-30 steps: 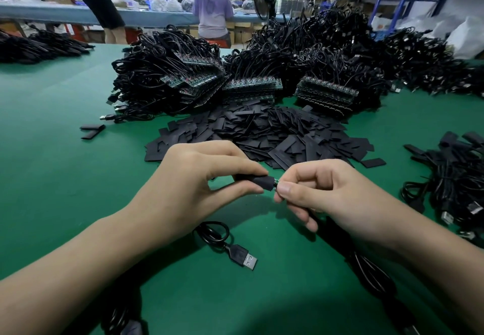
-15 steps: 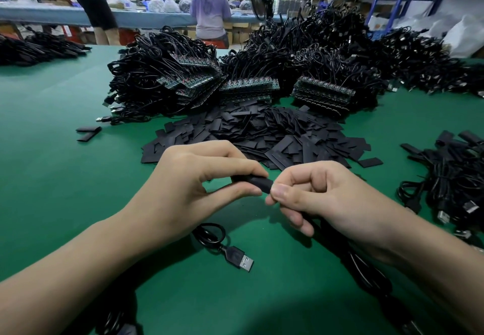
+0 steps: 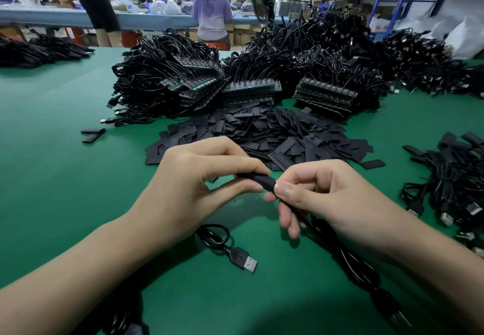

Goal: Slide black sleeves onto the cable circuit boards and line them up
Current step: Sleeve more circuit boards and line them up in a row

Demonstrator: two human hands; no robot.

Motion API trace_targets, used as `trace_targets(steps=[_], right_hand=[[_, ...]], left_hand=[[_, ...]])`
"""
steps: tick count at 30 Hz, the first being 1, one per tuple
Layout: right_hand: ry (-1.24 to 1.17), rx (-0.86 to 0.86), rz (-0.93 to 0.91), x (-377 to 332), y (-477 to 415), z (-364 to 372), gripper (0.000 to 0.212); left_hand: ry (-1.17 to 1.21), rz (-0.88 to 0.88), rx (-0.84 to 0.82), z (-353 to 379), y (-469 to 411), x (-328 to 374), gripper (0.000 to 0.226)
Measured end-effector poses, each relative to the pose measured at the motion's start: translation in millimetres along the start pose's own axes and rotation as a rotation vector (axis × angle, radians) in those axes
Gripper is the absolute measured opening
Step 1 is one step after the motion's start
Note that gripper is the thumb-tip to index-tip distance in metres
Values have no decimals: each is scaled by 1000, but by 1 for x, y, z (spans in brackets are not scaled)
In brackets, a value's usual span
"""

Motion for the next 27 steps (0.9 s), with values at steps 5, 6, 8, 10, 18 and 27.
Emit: trace_targets(steps=[5,6,8,10,18,27], right_hand=[[13,74,-24,1,-1,-1,18],[6,83,-24,1,0,-1,18],[0,93,-22,2,0,-1,18],[-2,102,-19,3,0,-1,19],[10,123,13,5,-1,0,21],[102,464,9,-11,-1,-56,17]], left_hand=[[-67,-74,163,-9,-2,-1,35],[-79,-81,180,-10,-2,0,38],[-80,-98,205,-11,-2,1,43],[-56,-128,224,-12,-1,0,42],[-17,-181,182,-6,1,-5,37],[-344,-418,-47,-27,-7,-62,22]])
Point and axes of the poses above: each hand's wrist, its own y-axis away from the middle knuckle, its own z-axis out of the palm, x = y × z, the point moved 7 cm from there along -y, towards the middle knuckle, and after that the axes turned 8 degrees about x, right-handed, at the moved point
